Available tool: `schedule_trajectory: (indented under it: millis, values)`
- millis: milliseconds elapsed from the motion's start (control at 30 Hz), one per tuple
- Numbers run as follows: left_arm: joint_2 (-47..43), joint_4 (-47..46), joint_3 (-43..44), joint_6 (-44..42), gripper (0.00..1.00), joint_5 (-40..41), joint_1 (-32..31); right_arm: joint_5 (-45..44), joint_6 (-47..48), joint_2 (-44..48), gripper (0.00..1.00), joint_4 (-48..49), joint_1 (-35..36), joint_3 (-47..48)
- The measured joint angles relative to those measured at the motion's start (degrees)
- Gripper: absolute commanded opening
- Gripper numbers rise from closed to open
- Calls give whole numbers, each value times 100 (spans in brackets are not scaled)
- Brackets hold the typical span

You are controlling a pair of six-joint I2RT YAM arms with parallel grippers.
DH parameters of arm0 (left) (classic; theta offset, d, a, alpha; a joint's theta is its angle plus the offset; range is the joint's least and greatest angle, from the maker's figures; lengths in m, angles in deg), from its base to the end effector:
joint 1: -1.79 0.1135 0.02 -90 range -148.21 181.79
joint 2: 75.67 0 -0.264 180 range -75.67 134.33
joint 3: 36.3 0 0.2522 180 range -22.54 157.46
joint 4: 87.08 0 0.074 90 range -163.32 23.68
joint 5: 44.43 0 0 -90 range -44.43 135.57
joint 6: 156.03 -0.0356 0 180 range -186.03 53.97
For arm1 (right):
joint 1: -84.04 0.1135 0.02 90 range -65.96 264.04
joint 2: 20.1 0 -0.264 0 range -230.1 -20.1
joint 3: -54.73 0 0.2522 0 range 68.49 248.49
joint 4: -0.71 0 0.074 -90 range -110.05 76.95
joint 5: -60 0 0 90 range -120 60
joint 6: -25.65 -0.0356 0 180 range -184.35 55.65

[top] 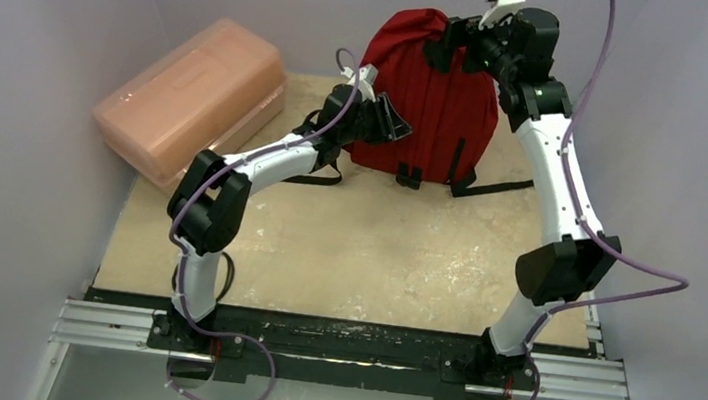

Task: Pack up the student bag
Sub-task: Place the student bag at the center of the board, then adjust the student bag at the center of the board.

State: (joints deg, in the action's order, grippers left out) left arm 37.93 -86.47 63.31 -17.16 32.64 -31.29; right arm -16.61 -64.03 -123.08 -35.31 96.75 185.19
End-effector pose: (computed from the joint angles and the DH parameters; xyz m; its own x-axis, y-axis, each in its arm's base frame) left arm 0.3942 -0.2663 0.2671 -0.6763 -0.4356 -0.5940 0.3102 0.5631 -0.7660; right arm 0.3986 0.0984 0.4710 -0.1424 -0.0377 -0.9891 -0.4382 0.8984 0.0289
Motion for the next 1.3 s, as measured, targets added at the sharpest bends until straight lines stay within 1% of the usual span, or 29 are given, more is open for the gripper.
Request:
schedule_trajectory:
  millis: [133, 300, 467, 533, 600, 667, 767, 900, 967, 1100, 1233, 1300]
  values:
    - [-26, 46, -90, -66, 42, -42, 46, 59, -4, 584, 99, 39, 13, -409]
    - [-323, 136, -682, -157, 45, -72, 55, -59, -44, 1370, 99, 389, -39, -1005]
    - [-861, 223, -1150, -358, 54, -114, 55, -81, -291, 1567, 99, 922, -216, -1554]
    - [-1174, 247, -1322, -481, 57, -166, 76, 131, -608, 1480, 99, 1207, -452, -1823]
    - [-1464, 339, -1412, -570, 57, -229, 133, 317, -931, 1246, 99, 1574, -811, -1976]
    - [-1733, 459, -1421, -647, 57, -376, 278, 413, -1121, 833, 99, 1860, -1104, -1891]
    - [-1915, 601, -1388, -658, 57, -566, 514, 479, -1298, -251, 99, 2111, -1423, -1130]
    - [-1923, 979, -1303, -667, 57, -708, 710, 715, -1681, -1119, 99, 2494, -1537, -1113]
    - [-1923, 1134, -1303, -651, 57, -824, 719, 822, -1895, -1528, 99, 2614, -1537, -1097]
    - [-1934, 1259, -1327, -634, 57, -1102, 713, 1255, -2352, -2269, 99, 3185, -1585, -1067]
    - [-2103, 1340, -1499, -597, 57, -1338, 715, 1596, -2605, -2627, 99, 3709, -1652, -1014]
    - [-2225, 1471, -1558, -601, 57, -1408, 713, 1648, -2601, -2793, 99, 3705, -1690, -699]
